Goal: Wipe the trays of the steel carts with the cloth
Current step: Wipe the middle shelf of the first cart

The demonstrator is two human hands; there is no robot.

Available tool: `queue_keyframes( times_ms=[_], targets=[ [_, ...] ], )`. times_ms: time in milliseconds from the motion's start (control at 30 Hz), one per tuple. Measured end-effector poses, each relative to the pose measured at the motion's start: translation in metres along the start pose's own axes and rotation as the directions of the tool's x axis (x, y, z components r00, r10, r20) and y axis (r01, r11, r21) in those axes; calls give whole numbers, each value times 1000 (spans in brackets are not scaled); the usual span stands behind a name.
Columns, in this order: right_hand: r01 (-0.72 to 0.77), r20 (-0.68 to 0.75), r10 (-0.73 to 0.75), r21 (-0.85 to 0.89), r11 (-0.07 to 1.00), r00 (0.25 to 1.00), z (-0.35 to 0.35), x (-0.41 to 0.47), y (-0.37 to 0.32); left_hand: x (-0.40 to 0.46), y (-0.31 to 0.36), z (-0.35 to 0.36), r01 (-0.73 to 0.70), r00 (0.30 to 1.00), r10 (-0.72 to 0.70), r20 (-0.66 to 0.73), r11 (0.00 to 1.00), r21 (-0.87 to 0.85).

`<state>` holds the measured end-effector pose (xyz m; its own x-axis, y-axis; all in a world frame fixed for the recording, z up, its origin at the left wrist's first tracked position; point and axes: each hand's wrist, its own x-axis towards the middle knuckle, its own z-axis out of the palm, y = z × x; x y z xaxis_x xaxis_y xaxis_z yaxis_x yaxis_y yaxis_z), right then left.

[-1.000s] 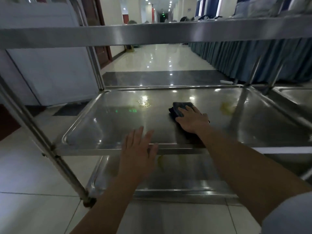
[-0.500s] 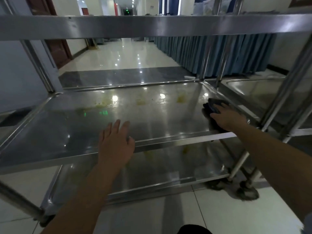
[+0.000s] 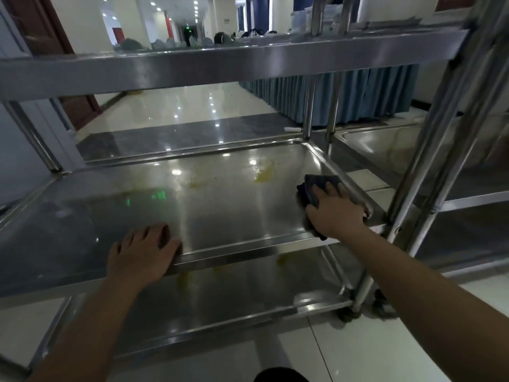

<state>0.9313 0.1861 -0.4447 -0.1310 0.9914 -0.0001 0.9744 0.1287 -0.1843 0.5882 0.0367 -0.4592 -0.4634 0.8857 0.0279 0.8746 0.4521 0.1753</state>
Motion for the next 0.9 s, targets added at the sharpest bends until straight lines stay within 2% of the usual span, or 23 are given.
queue_keyframes(
  times_ms=[67, 200, 333, 433, 633, 700, 767, 833, 900],
  targets=[
    [19, 17, -20, 11, 1000, 1000, 1, -10, -3, 0, 11, -2, 23, 999, -22, 32, 999, -31],
    [46, 56, -46, 9, 999, 997, -1, -23, 4, -7, 20, 3, -68, 996, 67, 54, 997, 32],
    [-1, 51, 4, -64, 998, 999, -8, -13, 19, -14, 16, 2, -77, 994, 74, 75, 996, 44],
    [-23, 40, 25, -55, 998, 999, -12, 14, 21, -13, 18, 4, -79, 994, 72, 83, 994, 75],
    [-84, 36, 84, 4, 996, 996, -4, 58, -41, -11, 19, 6, -77, 995, 72, 71, 994, 81],
    [-3, 55, 3, -6, 1000, 998, 7, 51, -89, -10, 19, 9, -83, 994, 76, 73, 991, 102],
    [167, 61, -167, 7, 986, 984, 22, 34, -145, -8, 16, 12, -104, 993, 94, 75, 985, 141],
    [361, 69, -360, 3, 933, 930, 35, 15, -195, -7, 13, 14, -139, 989, 128, 70, 973, 186],
    [490, 113, -488, 7, 872, 866, 40, 8, -224, -6, 7, 19, -185, 983, 177, 56, 947, 261]
  ],
)
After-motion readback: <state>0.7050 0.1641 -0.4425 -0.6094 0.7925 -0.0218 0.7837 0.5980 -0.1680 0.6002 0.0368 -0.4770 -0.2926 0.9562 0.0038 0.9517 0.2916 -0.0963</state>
